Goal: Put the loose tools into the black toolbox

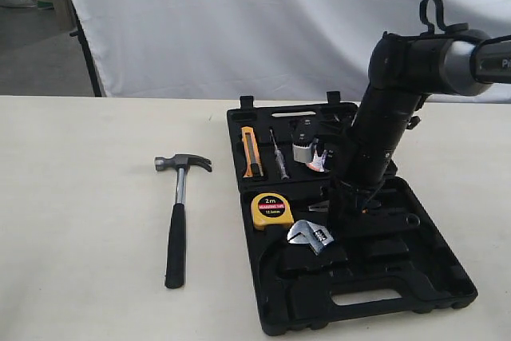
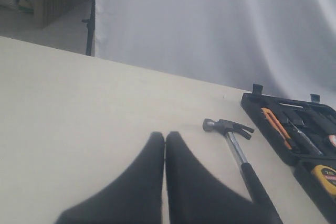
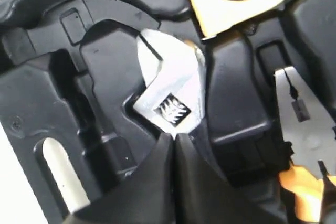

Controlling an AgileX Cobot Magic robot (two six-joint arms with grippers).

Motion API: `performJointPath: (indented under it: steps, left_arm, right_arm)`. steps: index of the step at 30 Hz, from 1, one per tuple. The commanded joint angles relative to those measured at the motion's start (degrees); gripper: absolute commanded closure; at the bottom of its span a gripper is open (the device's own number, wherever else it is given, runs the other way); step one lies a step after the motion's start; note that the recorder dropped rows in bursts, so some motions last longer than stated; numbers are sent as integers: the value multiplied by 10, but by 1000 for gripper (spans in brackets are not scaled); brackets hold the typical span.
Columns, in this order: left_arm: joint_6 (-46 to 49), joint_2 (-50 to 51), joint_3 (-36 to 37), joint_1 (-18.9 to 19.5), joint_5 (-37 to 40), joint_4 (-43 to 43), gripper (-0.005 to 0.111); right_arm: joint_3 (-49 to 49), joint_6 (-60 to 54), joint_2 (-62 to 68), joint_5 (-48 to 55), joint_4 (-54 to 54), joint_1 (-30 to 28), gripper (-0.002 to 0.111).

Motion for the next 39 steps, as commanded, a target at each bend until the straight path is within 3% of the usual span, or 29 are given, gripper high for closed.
performJointPath:
  steps: [1, 5, 16, 32, 39]
  left_arm:
    - [-3, -2, -2, 15, -4, 3, 106]
    - [-3, -2, -2, 15, -4, 3, 106]
    - [-3, -2, -2, 15, -4, 3, 106]
    - [-3, -2, -2, 15, -4, 3, 106]
    - [-3, -2, -2, 15, -4, 3, 106]
  right_arm:
    - [1, 9, -6, -3, -4, -12, 109]
    - [46, 5, -5, -75, -4, -33, 109]
    - [48, 4, -5, -1, -4, -32, 109]
    - [46, 21, -40, -40, 4, -32, 109]
    - [60, -5, 20, -52, -5, -32, 109]
